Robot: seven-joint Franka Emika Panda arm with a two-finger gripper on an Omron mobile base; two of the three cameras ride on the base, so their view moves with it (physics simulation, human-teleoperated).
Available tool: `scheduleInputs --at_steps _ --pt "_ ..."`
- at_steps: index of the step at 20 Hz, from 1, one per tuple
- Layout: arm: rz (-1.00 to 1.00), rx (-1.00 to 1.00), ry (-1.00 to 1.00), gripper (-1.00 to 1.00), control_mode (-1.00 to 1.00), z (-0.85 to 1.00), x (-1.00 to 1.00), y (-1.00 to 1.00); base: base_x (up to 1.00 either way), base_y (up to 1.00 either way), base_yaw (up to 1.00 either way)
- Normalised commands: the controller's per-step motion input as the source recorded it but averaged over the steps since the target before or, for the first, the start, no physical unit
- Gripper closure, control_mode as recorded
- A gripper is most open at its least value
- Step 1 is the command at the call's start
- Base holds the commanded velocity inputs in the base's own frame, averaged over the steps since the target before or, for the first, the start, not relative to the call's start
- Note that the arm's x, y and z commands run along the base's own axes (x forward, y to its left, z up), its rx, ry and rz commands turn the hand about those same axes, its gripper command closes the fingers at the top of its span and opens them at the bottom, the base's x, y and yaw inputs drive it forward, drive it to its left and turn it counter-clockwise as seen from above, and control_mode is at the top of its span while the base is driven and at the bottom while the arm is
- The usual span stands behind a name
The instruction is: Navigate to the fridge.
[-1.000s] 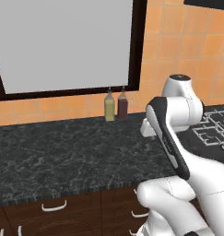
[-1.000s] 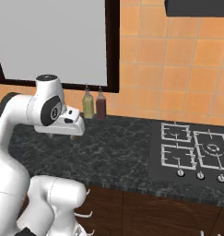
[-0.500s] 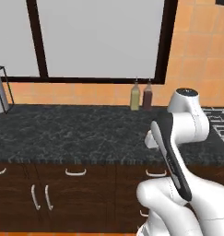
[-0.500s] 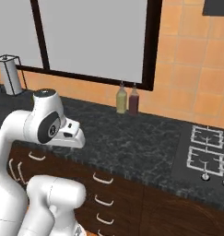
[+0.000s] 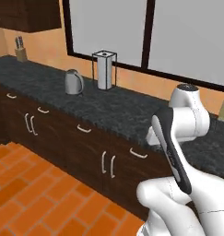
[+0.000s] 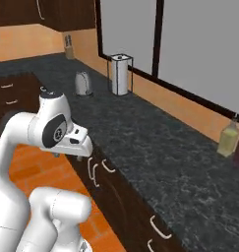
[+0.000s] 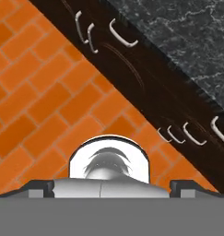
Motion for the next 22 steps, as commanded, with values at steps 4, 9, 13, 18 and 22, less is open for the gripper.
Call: scheduleInputs --at_steps 4,9,13,18,22 --pt "0.00 0.00 0.00 -1.00 1.00 0.00 0.00 0.00 0.19 0.33 0.85" --pt "0.00 0.00 0.00 -1.00 1.00 0.00 0.00 0.00 0.28 0.34 0.83" --pt "0.00 0.00 0.00 -1.00 1.00 0.00 0.00 0.00 0.39 0.39 0.78" --pt "0.00 0.00 0.00 -1.00 1.00 0.00 0.00 0.00 0.53 0.39 0.73" --pt "0.00 0.00 0.00 -1.00 1.00 0.00 0.00 0.00 0.74 0.26 0.68"
